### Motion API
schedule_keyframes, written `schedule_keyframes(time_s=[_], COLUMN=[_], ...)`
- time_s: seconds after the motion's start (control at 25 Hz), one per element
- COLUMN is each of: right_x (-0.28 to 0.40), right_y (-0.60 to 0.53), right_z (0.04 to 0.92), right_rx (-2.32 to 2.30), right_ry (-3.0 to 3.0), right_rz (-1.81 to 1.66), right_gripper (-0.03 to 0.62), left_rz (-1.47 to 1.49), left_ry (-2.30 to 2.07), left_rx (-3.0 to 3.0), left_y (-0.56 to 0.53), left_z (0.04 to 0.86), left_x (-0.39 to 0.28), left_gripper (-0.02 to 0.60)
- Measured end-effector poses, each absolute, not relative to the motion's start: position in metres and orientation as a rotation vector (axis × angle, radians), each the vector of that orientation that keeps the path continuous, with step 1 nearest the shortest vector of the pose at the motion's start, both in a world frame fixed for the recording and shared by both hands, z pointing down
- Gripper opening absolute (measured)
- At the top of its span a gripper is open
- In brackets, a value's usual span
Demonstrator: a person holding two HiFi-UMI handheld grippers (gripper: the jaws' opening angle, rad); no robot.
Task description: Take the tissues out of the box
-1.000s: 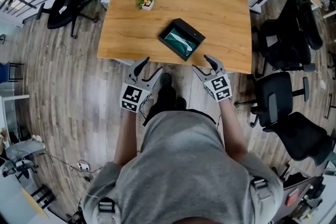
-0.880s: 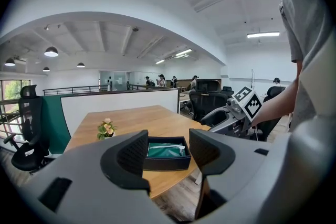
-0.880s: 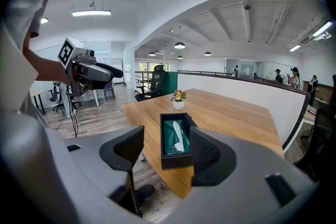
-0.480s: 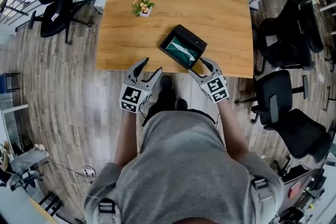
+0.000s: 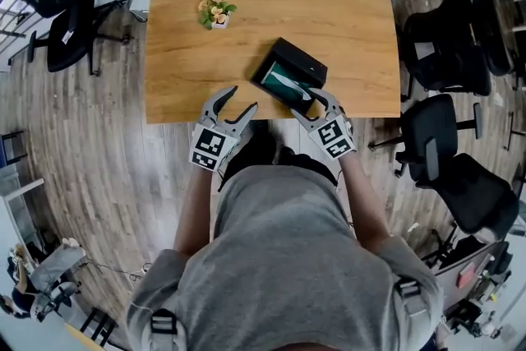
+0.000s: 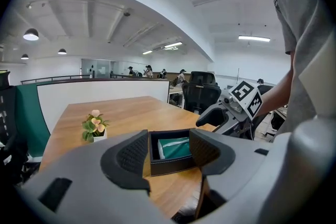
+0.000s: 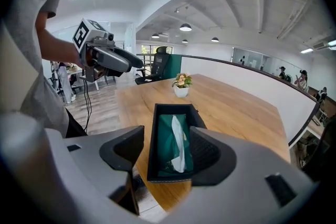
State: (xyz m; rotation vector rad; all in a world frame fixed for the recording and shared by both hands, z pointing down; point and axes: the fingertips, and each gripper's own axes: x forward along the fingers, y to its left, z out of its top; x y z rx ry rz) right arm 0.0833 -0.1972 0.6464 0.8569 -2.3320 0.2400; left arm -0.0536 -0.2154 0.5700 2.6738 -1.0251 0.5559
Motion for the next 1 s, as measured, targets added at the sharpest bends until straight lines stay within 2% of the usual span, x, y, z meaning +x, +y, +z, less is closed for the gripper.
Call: schedule_keyframes(time_s=[0.36, 1.0], right_x=[0.089, 0.067], right_y=[-0.217, -0.240], right_z=[0.662, 0.693], right_rx=[0.973, 0.768], right_ry=[-2.312, -2.291], right_rz=[0.357, 0.371], right_gripper=[0.276, 0.278], left_rz=[0.595, 0.622], left_ry=[-0.905, -0.965], left_rx=[2.720, 2.664], left_y=[-0.237, -0.264], left_z=[0.583, 0.588], left_x=[-0.051, -0.054], left_gripper=[0.261, 0.261])
